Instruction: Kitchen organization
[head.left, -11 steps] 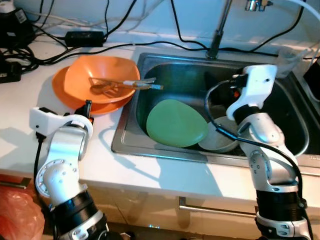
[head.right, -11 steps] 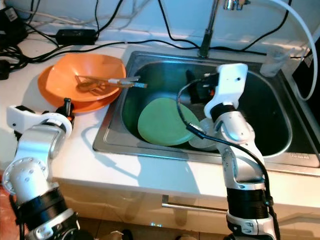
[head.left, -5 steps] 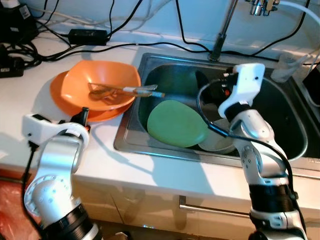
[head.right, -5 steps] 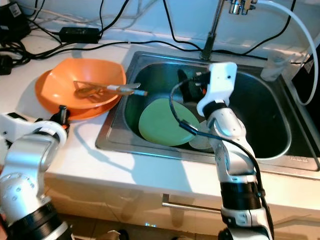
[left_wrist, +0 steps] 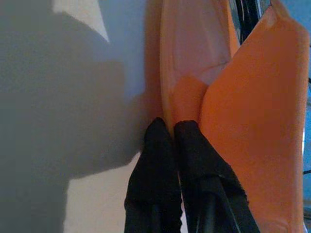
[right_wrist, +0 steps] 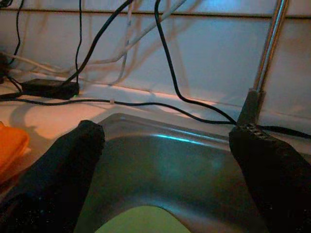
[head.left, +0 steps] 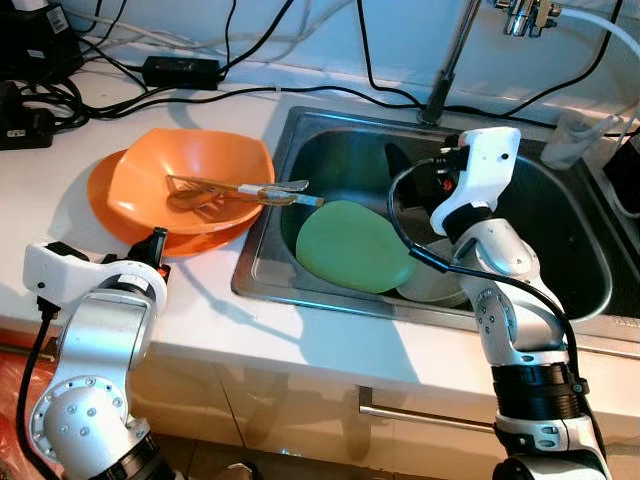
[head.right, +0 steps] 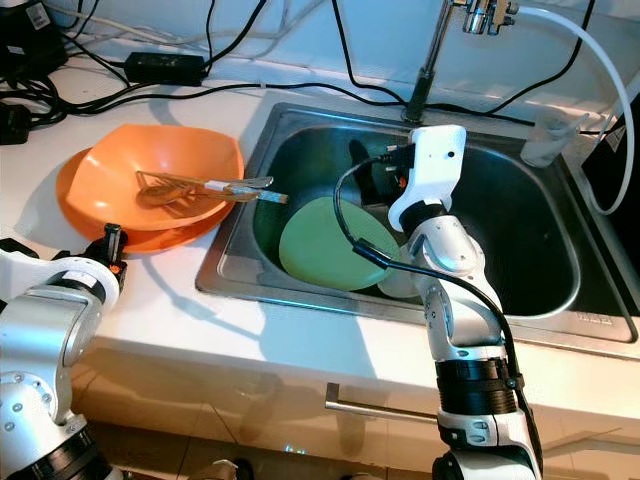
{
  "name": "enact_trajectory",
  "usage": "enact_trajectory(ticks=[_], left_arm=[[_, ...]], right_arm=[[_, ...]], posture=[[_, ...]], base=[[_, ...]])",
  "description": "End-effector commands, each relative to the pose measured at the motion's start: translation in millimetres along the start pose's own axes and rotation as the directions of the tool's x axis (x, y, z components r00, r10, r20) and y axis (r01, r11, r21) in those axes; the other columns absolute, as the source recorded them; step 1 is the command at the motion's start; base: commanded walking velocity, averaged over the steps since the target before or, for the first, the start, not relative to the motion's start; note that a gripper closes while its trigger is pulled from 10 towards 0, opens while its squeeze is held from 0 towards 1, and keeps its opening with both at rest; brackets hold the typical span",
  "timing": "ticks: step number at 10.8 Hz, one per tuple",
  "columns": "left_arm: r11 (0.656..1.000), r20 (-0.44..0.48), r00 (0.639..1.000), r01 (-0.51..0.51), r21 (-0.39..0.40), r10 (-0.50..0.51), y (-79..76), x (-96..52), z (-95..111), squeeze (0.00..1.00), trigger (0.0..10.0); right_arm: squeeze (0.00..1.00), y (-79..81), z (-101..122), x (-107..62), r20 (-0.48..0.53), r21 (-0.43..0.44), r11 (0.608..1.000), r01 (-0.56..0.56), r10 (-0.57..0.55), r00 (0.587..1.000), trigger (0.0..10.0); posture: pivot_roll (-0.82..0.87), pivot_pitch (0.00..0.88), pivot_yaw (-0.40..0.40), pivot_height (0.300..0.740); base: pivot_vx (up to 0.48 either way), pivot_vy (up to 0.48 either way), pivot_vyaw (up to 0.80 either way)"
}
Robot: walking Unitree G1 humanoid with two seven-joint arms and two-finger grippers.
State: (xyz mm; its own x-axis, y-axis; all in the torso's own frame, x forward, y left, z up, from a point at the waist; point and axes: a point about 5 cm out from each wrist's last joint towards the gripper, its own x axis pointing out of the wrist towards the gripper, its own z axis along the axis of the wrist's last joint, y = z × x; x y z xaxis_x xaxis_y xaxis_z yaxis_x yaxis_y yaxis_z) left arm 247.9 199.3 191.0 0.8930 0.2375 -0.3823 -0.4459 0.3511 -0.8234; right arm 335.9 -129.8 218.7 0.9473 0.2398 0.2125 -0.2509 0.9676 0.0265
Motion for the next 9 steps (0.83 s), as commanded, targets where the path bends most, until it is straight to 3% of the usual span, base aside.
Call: enact_trajectory(ticks=[1,2,7,9], left_arm=[[0.981,-0.089,0.978,-0.188,0.041,0.191,33.9,8.3,-19.2,0.92,10.0],[0.983,-0.089,0.979,-0.180,0.040,0.183,33.0,8.6,-18.1,1.00,10.0],[0.990,-0.074,0.988,-0.131,0.057,0.135,25.4,9.8,-13.4,1.00,10.0],[0.986,-0.082,0.994,-0.052,0.160,0.066,18.5,11.0,-11.4,1.00,10.0]], right_arm=[[0.00,0.4,4.3,2.7,0.020,-0.005,1.000,-0.010,0.010,1.000,10.0],[0.00,-0.9,4.3,2.3,0.022,-0.006,1.000,-0.004,0.005,1.000,10.0],[0.00,0.5,2.6,2.7,0.028,0.000,1.000,0.001,-0.001,1.000,10.0],[0.00,0.1,2.3,2.6,0.028,0.002,1.000,0.005,-0.006,1.000,10.0]], posture=[[0.09,0.103,-0.079,0.740],[0.09,0.102,-0.075,0.740],[0.09,0.099,-0.070,0.740],[0.09,0.098,-0.067,0.740]], base=[[0.000,0.000,0.00],[0.000,0.000,0.00],[0.000,0.000,0.00],[0.000,0.000,0.00]])
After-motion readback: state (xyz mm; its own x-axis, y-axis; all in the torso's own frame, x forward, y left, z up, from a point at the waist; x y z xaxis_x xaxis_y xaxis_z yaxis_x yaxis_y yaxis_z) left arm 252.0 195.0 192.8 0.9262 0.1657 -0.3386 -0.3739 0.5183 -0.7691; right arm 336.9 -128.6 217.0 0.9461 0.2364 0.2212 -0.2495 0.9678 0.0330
